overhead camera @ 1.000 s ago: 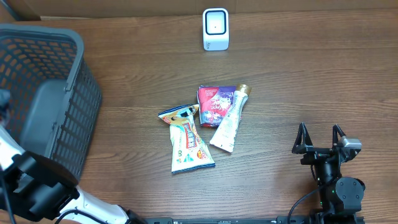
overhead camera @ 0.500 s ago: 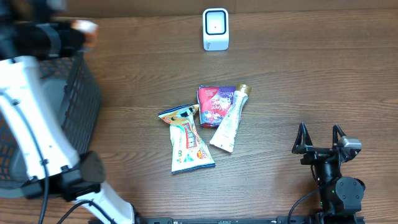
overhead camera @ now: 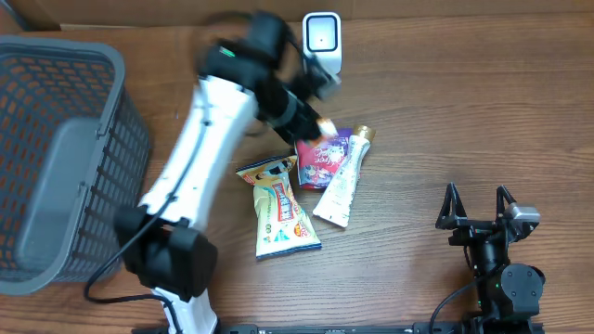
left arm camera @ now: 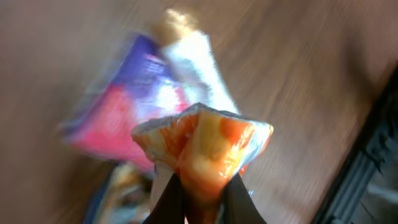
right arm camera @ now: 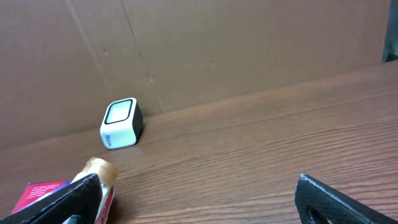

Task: Scan the item barcode
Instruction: 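Carry the orange pack right of the cream tube and release it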

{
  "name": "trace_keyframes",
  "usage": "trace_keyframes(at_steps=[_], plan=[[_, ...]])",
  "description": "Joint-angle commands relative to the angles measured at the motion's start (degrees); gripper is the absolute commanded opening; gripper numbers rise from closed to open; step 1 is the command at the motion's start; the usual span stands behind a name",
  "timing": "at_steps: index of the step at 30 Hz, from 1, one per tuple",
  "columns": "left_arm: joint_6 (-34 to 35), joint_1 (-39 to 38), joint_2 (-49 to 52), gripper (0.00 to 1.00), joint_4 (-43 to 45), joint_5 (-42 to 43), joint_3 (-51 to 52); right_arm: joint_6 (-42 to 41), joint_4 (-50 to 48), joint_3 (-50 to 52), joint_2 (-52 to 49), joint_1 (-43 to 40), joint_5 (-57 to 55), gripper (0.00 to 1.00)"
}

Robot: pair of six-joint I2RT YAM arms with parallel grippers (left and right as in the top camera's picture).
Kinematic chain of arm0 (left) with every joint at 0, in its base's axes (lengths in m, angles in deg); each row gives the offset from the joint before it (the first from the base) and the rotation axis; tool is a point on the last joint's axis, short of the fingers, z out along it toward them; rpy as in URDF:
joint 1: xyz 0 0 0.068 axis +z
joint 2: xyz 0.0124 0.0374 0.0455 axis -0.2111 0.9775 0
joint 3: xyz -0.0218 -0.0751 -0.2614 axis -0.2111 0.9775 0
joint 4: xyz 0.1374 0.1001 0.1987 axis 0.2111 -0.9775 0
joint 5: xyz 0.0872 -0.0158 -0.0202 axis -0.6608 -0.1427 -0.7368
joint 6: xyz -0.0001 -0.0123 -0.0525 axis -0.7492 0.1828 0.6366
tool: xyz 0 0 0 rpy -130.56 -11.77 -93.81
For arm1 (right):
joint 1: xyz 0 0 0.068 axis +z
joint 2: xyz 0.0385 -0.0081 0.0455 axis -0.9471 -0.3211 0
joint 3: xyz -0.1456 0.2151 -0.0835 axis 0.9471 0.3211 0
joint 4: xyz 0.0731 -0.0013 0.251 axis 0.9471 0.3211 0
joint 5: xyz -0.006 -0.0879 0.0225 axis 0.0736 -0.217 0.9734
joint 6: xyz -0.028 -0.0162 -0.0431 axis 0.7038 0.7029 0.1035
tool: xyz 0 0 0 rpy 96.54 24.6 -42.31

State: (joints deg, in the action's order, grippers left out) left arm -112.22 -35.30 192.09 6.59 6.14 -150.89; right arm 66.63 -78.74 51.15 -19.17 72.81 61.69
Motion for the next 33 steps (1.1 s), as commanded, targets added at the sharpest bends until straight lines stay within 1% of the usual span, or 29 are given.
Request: trace_keyframes(at_steps=[1, 3, 6, 8, 11, 13, 15, 17, 20, 23, 27, 29, 31, 32, 33], plan=[[4.8, -6.5, -0.8, 0.04, 4.8, 3.5, 8.5, 0.1, -0.4, 0.6, 0.6, -0.2, 0.0, 1.00], [6.3, -10.5, -0.8, 0.04, 8.5, 3.5, 11.9, 0.1, -0.4, 0.6, 0.6, -0.2, -0.2, 1.00], [7.8, -16.5, -0.8, 0.04, 13.0, 3.2, 14.1, 6.2, -1.4, 0.6, 0.6, -0.2, -9.3, 1.00], [8.1, -20.0, -0.8, 0.04, 14.3, 1.6, 14.1, 7.4, -1.8, 0.6, 0.6, -0.2, -13.6, 1.00], [10.7, -23.9, -0.8, 0.04, 16.0, -2.6, 14.1, 7.3, -1.8, 0.6, 0.6, -0.2, -13.5, 1.00], [10.9, -25.1, -0.8, 0.04, 16.6, -6.0, 14.1, 7.3, -1.8, 0.6, 0.6, -0.2, -13.5, 1.00], [11.7, -25.4, -0.8, 0.04, 18.1, -8.5, 14.1, 7.6, -3.0, 0.6, 0.6, -0.2, -14.8, 1.00], [11.7, -24.9, -0.8, 0.04, 20.8, -8.7, 14.2, 7.4, -4.3, 0.6, 0.6, -0.2, -15.4, 1.00], [11.7, -23.5, -0.7, 0.04, 27.0, -8.7, 15.2, 7.4, -6.1, 0.0, 0.6, -0.2, -12.2, 1.00], [11.6, -22.0, 0.8, 0.05, 31.4, -9.8, 16.1, 7.4, -5.1, -2.1, 0.6, -0.2, -8.9, 1.00], [12.6, -20.5, 5.9, 0.04, 33.9, -9.3, 16.1, 7.4, 1.4, -6.1, 0.6, -0.2, -2.7, 1.00], [13.9, -20.5, 8.5, 0.04, 33.7, -9.2, 16.1, 7.4, 5.8, -9.4, 0.6, -0.2, -2.8, 1.00], [14.5, -20.7, 11.1, 0.04, 33.6, -7.5, 16.1, 7.6, 10.3, -13.2, 0.6, -0.2, -2.9, 1.00], [14.5, -20.9, 12.1, 0.10, 33.6, -5.8, 16.1, 7.5, 12.9, -15.5, 0.6, -0.2, -2.9, 1.00], [14.5, -21.1, 12.7, 0.20, 33.7, -4.4, 16.1, 7.5, 15.1, -17.1, 0.6, -0.2, -2.8, 1.00]])
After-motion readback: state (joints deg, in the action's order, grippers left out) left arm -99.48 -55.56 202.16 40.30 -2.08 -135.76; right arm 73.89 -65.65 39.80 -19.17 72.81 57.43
